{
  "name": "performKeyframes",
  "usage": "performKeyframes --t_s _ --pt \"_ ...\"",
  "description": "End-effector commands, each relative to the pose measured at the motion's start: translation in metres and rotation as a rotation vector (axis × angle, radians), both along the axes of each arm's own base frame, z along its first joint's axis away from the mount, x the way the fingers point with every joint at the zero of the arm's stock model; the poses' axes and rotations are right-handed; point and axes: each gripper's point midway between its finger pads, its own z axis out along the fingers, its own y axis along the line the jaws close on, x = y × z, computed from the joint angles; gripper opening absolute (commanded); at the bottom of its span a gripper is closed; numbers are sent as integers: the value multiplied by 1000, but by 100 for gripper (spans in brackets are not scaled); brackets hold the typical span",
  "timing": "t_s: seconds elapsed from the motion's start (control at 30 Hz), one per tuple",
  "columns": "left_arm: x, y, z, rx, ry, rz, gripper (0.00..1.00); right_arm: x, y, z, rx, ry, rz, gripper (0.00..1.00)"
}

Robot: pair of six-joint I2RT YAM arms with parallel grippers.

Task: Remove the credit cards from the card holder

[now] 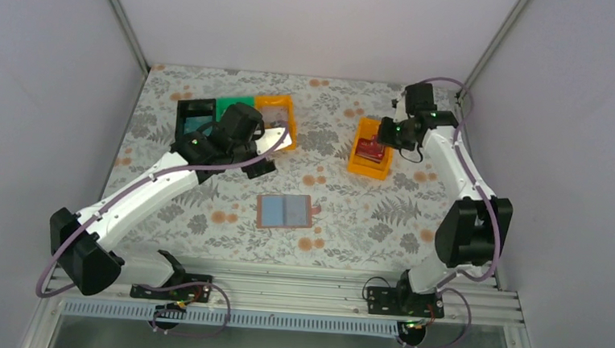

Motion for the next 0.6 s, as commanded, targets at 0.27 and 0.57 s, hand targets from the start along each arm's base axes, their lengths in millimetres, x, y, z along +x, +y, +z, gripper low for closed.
performKeyframes --t_s 0.27,0.57 --pt "-1 31 -37 -78 177 129 100 53 -13 -47 3 77 29 4" --pt "9 34 -50 -43 192 149 100 69 1 -67 75 127 74 4"
